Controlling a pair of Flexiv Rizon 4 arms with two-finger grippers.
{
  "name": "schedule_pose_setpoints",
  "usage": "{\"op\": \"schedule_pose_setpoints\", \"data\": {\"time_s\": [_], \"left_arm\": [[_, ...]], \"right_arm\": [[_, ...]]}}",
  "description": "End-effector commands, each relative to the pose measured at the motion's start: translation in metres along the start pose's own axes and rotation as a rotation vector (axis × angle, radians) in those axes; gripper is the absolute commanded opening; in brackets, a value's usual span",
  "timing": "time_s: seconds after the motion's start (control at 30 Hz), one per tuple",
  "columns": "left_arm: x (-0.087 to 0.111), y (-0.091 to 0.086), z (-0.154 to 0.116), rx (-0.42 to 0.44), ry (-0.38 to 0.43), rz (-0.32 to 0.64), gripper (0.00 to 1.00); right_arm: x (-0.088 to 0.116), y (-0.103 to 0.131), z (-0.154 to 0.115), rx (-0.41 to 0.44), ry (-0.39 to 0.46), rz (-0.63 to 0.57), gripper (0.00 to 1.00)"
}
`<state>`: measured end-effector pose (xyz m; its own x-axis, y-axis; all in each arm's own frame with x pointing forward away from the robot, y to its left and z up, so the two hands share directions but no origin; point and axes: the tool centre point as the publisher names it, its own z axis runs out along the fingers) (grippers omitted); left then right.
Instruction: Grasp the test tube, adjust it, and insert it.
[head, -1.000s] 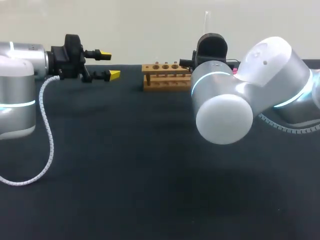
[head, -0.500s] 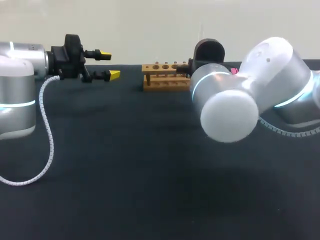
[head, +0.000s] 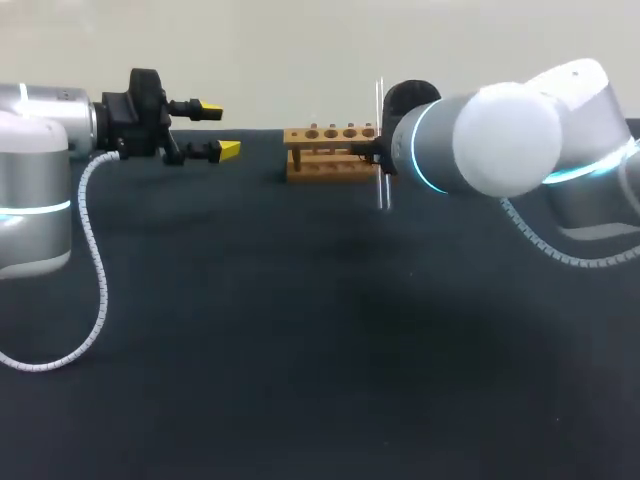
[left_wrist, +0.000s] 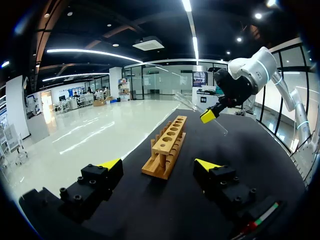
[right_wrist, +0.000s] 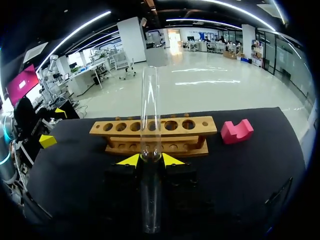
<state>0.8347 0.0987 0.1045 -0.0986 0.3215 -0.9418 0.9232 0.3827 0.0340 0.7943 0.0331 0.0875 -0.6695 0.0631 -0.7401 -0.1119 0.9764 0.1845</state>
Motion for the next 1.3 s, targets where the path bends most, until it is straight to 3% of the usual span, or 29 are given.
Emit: {"op": "schedule_pose_setpoints", "data": {"time_s": [0.03, 1.3], "left_arm": [[0.0, 0.002, 0.001, 0.004, 0.002, -0.001, 1.0], [0.0, 0.002, 0.001, 0.004, 0.002, -0.001, 1.0]], "right_arm": [[0.005, 0.001, 0.02, 0.003, 0.017, -0.003, 0.0], [0.018, -0.004, 0.034, 0.013, 0.175, -0.007, 0.0]]}}
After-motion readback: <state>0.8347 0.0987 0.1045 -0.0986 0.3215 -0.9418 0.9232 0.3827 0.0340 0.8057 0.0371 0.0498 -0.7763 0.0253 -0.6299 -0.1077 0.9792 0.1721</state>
